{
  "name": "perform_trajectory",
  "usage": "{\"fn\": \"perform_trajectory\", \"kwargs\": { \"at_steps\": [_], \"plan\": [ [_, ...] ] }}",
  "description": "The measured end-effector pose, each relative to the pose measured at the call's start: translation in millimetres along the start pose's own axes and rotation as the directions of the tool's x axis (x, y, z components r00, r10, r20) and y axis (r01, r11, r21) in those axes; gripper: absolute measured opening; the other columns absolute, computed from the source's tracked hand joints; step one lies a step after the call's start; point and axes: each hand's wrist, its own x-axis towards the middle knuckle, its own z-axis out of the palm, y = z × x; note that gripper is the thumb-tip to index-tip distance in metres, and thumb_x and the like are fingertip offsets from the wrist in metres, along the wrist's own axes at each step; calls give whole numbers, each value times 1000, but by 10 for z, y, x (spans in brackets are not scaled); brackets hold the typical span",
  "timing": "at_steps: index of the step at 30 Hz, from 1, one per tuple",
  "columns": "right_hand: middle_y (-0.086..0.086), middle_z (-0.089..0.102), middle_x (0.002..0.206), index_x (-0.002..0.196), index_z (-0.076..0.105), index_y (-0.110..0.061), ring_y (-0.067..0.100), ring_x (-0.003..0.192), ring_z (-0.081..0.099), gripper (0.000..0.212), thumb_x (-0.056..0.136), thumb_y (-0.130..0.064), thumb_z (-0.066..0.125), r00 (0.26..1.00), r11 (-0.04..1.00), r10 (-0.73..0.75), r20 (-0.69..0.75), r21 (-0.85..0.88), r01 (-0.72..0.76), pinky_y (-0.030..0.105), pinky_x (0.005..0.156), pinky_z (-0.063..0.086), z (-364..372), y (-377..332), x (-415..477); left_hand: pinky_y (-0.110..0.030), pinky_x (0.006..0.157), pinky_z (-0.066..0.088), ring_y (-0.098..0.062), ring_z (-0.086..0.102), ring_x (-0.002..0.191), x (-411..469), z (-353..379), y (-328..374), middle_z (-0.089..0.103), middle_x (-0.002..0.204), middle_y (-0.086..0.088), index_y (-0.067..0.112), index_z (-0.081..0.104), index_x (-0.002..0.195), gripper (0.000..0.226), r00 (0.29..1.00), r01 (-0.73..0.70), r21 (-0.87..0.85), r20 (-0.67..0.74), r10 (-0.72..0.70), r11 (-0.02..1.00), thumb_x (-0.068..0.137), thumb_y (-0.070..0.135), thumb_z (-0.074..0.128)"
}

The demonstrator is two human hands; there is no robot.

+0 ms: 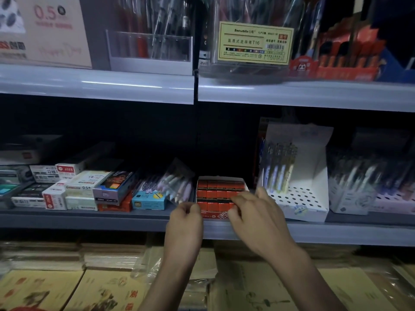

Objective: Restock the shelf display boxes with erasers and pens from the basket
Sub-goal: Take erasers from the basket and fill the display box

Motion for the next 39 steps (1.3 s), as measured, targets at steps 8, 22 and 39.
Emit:
{"fn": "perform_trajectory", "kwargs": {
  "at_steps": [8,22,39],
  "plan": [
    [-15,67,117,121,68,-27,12,97,36,44,101,-37,30,1000,1000,13,-16,23,-12,32,84,45,4,26,-30,-35,61,45,-19,56,68,1,-63,57,62,79,-11,17,61,101,24,997,-36,-63,-75,31,997,106,31,41],
    [-25,56,120,124,64,-38,6,116,56,44,90,-12,71,927,822,-255,-274,444,357,22,92,48,-307,-275,-209,-45,104,48,-24,68,119,-40,-31,373,75,122,-9,5,57,127,30,979,113,-705,198,41,700,109,19,38],
    [-16,67,106,115,72,-25,2,88,63,22,94,-24,67,895,927,-117,-430,276,253,22,76,54,-244,-267,44,-40,87,59,-8,69,94,39,-138,177,70,111,6,36,62,115,20,981,-188,94,-33,192,978,105,27,47]
  ]
}}
